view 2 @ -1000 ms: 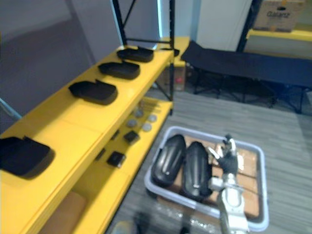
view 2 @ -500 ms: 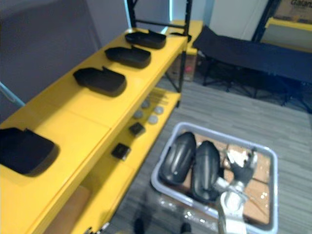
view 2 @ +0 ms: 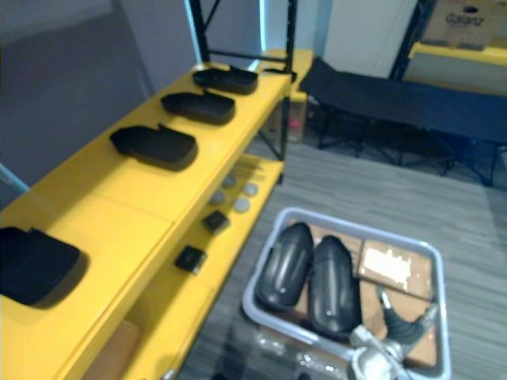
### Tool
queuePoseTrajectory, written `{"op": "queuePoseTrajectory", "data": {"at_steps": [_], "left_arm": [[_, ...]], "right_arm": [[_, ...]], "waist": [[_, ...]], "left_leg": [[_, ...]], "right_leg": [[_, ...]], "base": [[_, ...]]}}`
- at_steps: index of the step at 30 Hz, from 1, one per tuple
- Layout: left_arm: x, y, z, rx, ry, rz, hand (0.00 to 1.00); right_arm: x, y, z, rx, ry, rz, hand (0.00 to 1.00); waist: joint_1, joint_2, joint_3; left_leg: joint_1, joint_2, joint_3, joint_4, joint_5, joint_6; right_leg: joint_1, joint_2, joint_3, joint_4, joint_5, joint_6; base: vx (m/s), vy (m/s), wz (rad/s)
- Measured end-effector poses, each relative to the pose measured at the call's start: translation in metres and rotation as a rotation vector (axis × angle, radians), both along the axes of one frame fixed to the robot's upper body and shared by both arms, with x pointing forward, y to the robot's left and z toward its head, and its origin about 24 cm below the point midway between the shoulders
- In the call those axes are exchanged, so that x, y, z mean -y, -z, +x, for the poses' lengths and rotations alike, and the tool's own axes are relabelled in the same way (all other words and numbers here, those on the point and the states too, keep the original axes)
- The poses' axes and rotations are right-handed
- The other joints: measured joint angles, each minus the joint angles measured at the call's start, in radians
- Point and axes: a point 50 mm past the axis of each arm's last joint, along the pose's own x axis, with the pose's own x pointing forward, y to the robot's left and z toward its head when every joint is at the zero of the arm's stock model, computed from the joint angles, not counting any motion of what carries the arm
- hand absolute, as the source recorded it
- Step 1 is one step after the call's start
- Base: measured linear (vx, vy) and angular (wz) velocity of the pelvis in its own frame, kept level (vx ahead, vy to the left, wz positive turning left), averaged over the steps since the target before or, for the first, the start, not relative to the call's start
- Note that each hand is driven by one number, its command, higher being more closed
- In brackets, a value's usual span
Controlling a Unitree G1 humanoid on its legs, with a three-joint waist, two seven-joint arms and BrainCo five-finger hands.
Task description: Walk over and take plastic housings, then place them on the shelf
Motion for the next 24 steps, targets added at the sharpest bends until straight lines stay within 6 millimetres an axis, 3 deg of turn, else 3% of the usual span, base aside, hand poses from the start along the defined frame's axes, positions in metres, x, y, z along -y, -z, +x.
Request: {"op": "queuePoseTrajectory", "data": {"at_steps": [5,9,11,15,24], "left_arm": [[-0.001,-0.001,0.003,0.012,0.01,0.002,0.0],[-0.002,-0.002,0.012,0.035,0.036,0.01,0.0],[-0.003,-0.004,0.022,0.061,0.069,0.02,0.0],[-0.009,-0.008,0.038,0.102,0.093,0.043,0.0],[-0.006,-0.011,0.051,0.138,0.119,0.039,0.0]], "right_arm": [[0.0,0.019,0.003,-0.11,0.004,0.021,0.0],[0.006,0.024,0.022,-0.143,0.059,0.018,0.0],[0.013,0.022,0.033,-0.142,0.08,0.011,0.0],[0.019,0.013,0.062,-0.125,0.087,-0.002,0.0],[0.045,0.009,0.065,-0.173,0.145,-0.058,0.0]], "waist": [[0.019,-0.007,0.0],[0.034,-0.014,0.008],[0.046,-0.01,0.037],[0.051,-0.03,0.12],[0.051,0.007,0.193]], "left_leg": [[-0.022,-0.013,-0.02,0.017,-0.019,0.005],[-0.107,-0.03,-0.07,0.033,-0.002,0.018],[-0.137,-0.033,-0.09,0.059,0.0,0.021],[-0.184,-0.037,-0.111,0.09,-0.001,0.022],[-0.23,-0.034,-0.128,0.118,-0.004,0.027]], "right_leg": [[-0.006,-0.016,-0.021,0.011,-0.015,0.012],[-0.061,-0.028,-0.054,0.02,-0.016,0.016],[-0.078,-0.026,-0.071,0.025,-0.015,0.017],[-0.107,-0.024,-0.071,0.033,-0.012,0.013],[-0.143,-0.022,-0.068,0.042,-0.012,0.011]], "base": [[0.01,0.027,0.1],[0.0,0.008,0.34],[0.01,-0.004,0.37],[-0.01,0.001,0.09],[-0.01,0.0,0.02]]}}
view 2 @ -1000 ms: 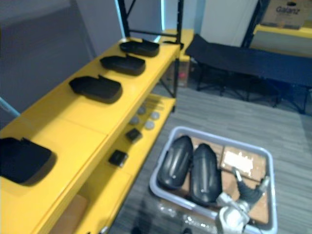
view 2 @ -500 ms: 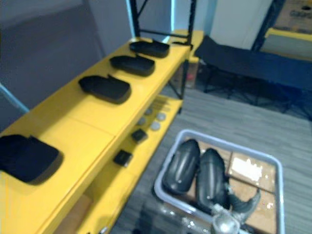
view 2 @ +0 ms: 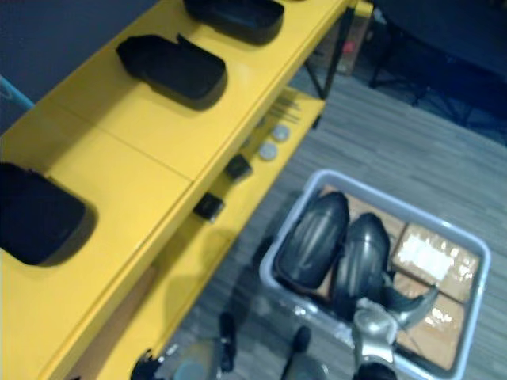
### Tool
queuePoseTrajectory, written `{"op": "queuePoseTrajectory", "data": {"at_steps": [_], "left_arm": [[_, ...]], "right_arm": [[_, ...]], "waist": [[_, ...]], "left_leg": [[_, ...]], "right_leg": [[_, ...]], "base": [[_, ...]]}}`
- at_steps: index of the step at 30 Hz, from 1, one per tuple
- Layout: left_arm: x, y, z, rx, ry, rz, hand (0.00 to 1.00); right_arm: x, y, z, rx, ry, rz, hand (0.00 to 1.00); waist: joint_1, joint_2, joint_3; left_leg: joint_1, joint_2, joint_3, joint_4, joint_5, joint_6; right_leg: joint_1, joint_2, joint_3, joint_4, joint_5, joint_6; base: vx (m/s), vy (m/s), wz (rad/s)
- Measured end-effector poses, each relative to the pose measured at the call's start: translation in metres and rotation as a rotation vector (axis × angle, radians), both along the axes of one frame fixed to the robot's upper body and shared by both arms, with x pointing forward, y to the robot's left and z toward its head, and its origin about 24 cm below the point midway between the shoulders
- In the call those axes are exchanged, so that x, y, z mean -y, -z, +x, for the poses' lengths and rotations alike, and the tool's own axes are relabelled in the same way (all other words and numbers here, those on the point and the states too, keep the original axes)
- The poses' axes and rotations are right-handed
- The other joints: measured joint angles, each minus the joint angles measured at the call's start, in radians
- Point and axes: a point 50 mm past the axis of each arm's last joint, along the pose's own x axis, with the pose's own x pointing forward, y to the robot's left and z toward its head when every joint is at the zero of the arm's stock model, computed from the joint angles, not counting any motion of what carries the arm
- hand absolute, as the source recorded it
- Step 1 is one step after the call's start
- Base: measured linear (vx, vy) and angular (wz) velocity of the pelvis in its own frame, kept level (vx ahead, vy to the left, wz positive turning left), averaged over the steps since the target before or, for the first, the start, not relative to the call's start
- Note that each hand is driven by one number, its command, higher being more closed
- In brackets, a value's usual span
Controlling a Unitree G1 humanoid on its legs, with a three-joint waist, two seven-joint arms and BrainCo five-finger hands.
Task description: Walk over and take plastic housings, then place them on the shelf
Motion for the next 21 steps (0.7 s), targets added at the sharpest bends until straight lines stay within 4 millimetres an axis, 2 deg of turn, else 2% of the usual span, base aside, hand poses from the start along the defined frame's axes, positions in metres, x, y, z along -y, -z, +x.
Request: {"op": "queuePoseTrajectory", "data": {"at_steps": [6,16,21], "left_arm": [[0.001,-0.001,0.004,0.013,0.013,-0.014,0.0],[0.005,-0.008,0.024,0.108,0.009,-0.039,0.0],[0.005,-0.011,0.028,0.141,0.017,-0.04,0.0]], "right_arm": [[0.011,0.0,0.003,-0.034,0.02,-0.006,0.0],[0.029,-0.017,0.031,-0.022,-0.03,0.006,0.0],[0.034,-0.031,0.048,0.004,-0.065,-0.005,0.0]], "waist": [[0.0,0.01,0.024],[0.002,0.051,0.094],[0.002,0.054,0.109]], "left_leg": [[-0.003,0.002,-0.006,0.003,0.001,0.0],[-0.053,-0.005,-0.062,-0.003,0.029,0.007],[-0.068,-0.011,-0.093,-0.046,0.068,0.002]], "right_leg": [[-0.004,0.002,0.0,0.006,-0.003,-0.004],[-0.033,0.004,-0.035,0.012,-0.002,-0.004],[-0.05,0.006,-0.06,0.012,0.0,-0.009]], "base": [[-0.01,0.0,0.0],[-0.01,-0.012,0.11],[-0.02,-0.022,0.17]]}}
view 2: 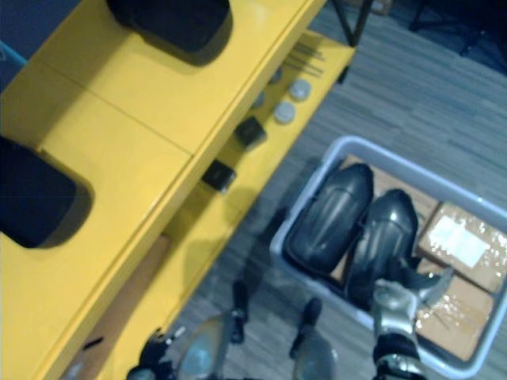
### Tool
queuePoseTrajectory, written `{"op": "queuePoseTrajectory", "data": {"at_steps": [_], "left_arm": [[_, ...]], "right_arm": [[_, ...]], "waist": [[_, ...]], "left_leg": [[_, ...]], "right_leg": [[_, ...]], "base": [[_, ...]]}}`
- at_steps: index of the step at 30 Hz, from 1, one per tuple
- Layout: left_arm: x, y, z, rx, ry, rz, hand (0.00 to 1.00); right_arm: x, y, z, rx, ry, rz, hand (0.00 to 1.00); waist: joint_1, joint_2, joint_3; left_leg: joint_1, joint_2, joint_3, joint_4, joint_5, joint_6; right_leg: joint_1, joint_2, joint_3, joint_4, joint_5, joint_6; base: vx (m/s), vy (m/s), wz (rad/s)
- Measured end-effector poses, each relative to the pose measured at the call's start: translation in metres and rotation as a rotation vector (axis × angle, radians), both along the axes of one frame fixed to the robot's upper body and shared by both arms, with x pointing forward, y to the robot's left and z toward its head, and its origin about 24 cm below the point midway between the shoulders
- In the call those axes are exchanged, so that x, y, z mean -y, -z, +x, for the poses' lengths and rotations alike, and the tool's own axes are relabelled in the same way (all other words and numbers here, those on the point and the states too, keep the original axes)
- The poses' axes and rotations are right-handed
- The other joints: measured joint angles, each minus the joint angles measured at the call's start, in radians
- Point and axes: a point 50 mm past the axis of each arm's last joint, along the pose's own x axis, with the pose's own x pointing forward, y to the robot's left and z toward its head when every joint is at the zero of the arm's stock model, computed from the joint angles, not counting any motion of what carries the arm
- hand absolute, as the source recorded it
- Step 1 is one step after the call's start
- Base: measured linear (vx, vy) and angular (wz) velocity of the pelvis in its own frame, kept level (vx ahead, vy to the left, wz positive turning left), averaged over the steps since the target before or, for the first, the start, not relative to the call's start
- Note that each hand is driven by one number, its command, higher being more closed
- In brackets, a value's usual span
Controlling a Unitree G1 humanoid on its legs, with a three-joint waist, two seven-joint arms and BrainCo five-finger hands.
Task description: Walk over and take plastic housings, then place them on the shelf
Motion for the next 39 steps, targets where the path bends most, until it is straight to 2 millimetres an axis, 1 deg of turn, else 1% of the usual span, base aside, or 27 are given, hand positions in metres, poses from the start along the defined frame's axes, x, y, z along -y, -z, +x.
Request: {"op": "queuePoseTrajectory", "data": {"at_steps": [4,9,14,15,19,23,29,32,33,39], "left_arm": [[0.004,-0.004,0.007,0.032,0.036,0.0,0.0],[0.004,-0.005,0.009,0.041,0.046,0.003,0.0],[0.003,-0.005,0.009,0.042,0.048,0.006,0.0],[0.003,-0.005,0.009,0.042,0.048,0.006,0.0],[0.003,-0.007,0.01,0.051,0.05,0.006,0.0],[0.006,-0.011,0.018,0.078,0.089,0.008,0.0],[0.005,-0.013,0.023,0.09,0.102,0.015,0.0],[0.003,-0.013,0.024,0.087,0.103,0.018,0.0],[0.002,-0.014,0.025,0.084,0.104,0.022,0.0],[-0.001,-0.015,0.027,0.084,0.101,0.028,0.0]], "right_arm": [[0.001,-0.015,0.015,0.013,-0.06,-0.037,0.0],[0.001,-0.017,0.02,-0.037,-0.124,-0.063,0.0],[0.002,-0.015,0.02,-0.122,-0.19,-0.114,0.0],[0.001,-0.014,0.019,-0.154,-0.211,-0.144,1.0],[0.001,-0.014,0.015,-0.273,-0.278,-0.267,1.0],[0.006,-0.015,0.012,-0.348,-0.292,-0.348,1.0],[0.007,-0.011,0.008,-0.375,-0.283,-0.349,1.0],[0.007,-0.006,0.002,-0.395,-0.284,-0.341,1.0],[0.007,-0.001,-0.002,-0.42,-0.288,-0.336,1.0],[0.007,0.012,-0.015,-0.506,-0.29,-0.331,1.0]], "waist": [[0.001,0.014,0.031],[-0.002,0.017,0.033],[-0.003,0.017,0.033],[-0.004,0.017,0.033],[-0.005,0.017,0.033],[-0.007,0.014,0.034],[-0.009,0.002,0.031],[-0.009,-0.009,0.026],[-0.008,-0.016,0.023],[-0.01,-0.03,0.012]], "left_leg": [[0.0,-0.003,-0.011,-0.016,0.018,0.0],[0.0,-0.004,-0.017,-0.056,0.051,-0.001],[0.0,-0.005,-0.021,-0.065,0.062,0.001],[0.0,-0.005,-0.021,-0.073,0.068,0.002],[0.012,-0.005,-0.023,-0.092,0.078,0.001],[0.019,-0.005,-0.022,-0.094,0.078,0.001],[0.038,-0.004,-0.021,-0.111,0.081,-0.001],[0.043,-0.004,-0.021,-0.122,0.086,-0.002],[0.047,-0.005,-0.021,-0.13,0.089,-0.001],[0.051,-0.005,-0.02,-0.13,0.089,-0.001]], "right_leg": [[-0.002,0.001,-0.005,0.001,0.006,-0.007],[-0.022,0.002,-0.006,0.007,0.013,-0.011],[-0.027,0.002,-0.005,0.013,0.013,-0.012],[-0.031,0.002,-0.005,0.015,0.012,-0.014],[-0.033,0.003,-0.003,0.02,0.014,-0.013],[-0.028,0.004,-0.002,0.021,0.013,-0.014],[-0.016,0.005,-0.001,0.021,0.011,-0.018],[-0.017,0.006,0.0,0.021,0.01,-0.02],[-0.016,0.006,0.0,0.021,0.009,-0.02],[-0.014,0.006,0.002,0.022,0.009,-0.02]], "base": [[-0.04,0.0,0.06],[-0.05,-0.001,0.02],[-0.04,0.001,0.01],[0.0,0.0,0.0],[0.0,0.0,0.0],[0.0,0.0,0.0],[0.0,0.0,0.0],[0.0,0.0,0.0],[0.0,0.0,0.0],[0.0,0.0,0.0]]}}
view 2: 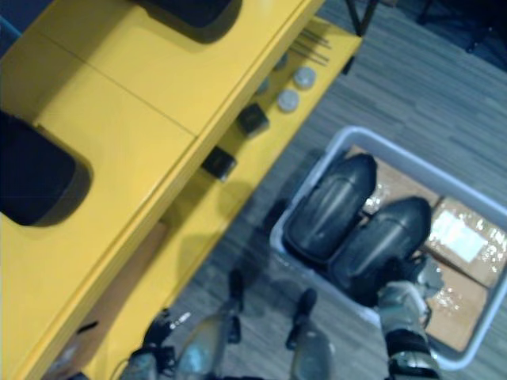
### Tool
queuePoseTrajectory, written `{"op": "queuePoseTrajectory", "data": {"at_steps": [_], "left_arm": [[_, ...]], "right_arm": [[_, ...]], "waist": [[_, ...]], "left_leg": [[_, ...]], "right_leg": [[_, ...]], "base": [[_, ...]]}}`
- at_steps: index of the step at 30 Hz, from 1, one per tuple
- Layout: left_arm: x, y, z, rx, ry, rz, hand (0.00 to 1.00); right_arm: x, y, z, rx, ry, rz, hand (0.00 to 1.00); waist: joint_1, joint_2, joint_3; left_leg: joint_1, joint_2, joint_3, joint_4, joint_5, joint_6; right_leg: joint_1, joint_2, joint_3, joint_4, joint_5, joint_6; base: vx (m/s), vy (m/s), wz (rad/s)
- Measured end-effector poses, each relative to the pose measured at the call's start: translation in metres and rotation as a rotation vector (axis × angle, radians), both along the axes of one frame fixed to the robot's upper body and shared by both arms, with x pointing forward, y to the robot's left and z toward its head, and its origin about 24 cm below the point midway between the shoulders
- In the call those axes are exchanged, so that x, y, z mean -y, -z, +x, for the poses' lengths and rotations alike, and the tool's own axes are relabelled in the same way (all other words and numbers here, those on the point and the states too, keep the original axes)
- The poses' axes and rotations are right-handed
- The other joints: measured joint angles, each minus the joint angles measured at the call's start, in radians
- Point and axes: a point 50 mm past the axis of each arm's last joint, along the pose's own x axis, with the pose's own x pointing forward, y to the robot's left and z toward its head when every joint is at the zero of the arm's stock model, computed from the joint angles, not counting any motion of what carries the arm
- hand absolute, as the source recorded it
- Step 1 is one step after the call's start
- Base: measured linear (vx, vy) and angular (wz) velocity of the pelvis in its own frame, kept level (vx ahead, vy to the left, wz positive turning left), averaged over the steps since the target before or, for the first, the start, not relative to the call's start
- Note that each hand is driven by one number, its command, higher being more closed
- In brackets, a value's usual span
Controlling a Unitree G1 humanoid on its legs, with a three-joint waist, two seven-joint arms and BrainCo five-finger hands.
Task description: Walk over and take plastic housings, then place them on the shelf
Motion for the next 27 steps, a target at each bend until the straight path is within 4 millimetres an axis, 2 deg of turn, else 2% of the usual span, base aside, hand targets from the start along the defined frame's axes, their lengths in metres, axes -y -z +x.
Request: {"op": "queuePoseTrajectory", "data": {"at_steps": [5,10,14,17,20,23,24,27], "left_arm": [[-0.002,0.0,-0.001,-0.005,-0.002,0.004,0.0],[-0.002,0.0,-0.001,-0.004,0.003,-0.002,0.0],[-0.003,0.001,-0.001,-0.006,0.004,-0.012,0.0],[-0.003,0.001,-0.001,-0.005,0.008,-0.022,0.0],[-0.007,0.0,-0.003,0.0,-0.028,-0.047,0.0],[-0.006,-0.003,-0.001,0.014,-0.025,-0.052,0.0],[-0.005,-0.008,0.001,0.037,-0.023,-0.051,0.0],[0.0,-0.035,0.017,0.165,0.001,-0.048,0.0]], "right_arm": [[0.004,0.01,-0.012,-0.073,0.021,-0.012,1.0],[0.01,0.017,-0.026,-0.115,0.051,0.007,1.0],[0.019,0.023,-0.046,-0.157,0.073,0.001,1.0],[0.024,0.021,-0.053,-0.145,0.09,0.003,1.0],[0.03,0.013,-0.054,-0.09,0.114,0.004,1.0],[0.039,0.002,-0.06,0.009,0.173,0.009,1.0],[0.042,-0.002,-0.062,0.048,0.19,0.01,1.0],[0.047,-0.032,-0.057,0.27,0.219,-0.016,1.0]], "waist": [[-0.013,-0.019,-0.038],[-0.025,-0.022,-0.062],[-0.026,-0.028,-0.114],[-0.032,-0.033,-0.137],[-0.052,-0.039,-0.16],[-0.059,-0.044,-0.185],[-0.062,-0.045,-0.199],[-0.078,-0.041,-0.235]], "left_leg": [[0.006,0.0,0.0,-0.012,0.008,0.002],[0.038,-0.001,0.003,-0.047,0.027,0.0],[0.044,0.0,0.003,-0.049,0.026,0.0],[0.06,0.0,0.004,-0.05,0.026,-0.001],[0.072,0.001,0.005,-0.053,0.025,-0.002],[0.093,0.002,0.009,-0.056,0.022,-0.005],[0.093,0.002,0.009,-0.056,0.021,-0.006],[0.095,0.002,0.009,-0.056,0.021,-0.006]], "right_leg": [[0.0,0.0,0.0,0.003,-0.001,-0.001],[0.014,0.001,0.002,0.005,-0.007,-0.01],[0.019,0.001,0.002,0.006,-0.013,-0.006],[0.035,0.0,0.003,0.008,-0.019,-0.001],[0.047,0.0,0.003,0.01,-0.025,0.004],[0.066,0.0,0.004,0.008,-0.028,0.008],[0.066,0.0,0.004,0.007,-0.028,0.008],[0.068,-0.001,0.003,0.007,-0.023,0.015]], "base": [[0.0,0.0,0.0],[0.0,0.0,0.0],[0.0,0.0,0.0],[0.0,0.0,0.0],[0.0,0.0,0.0],[0.0,0.0,0.0],[0.0,0.0,0.0],[0.0,0.0,0.0]]}}
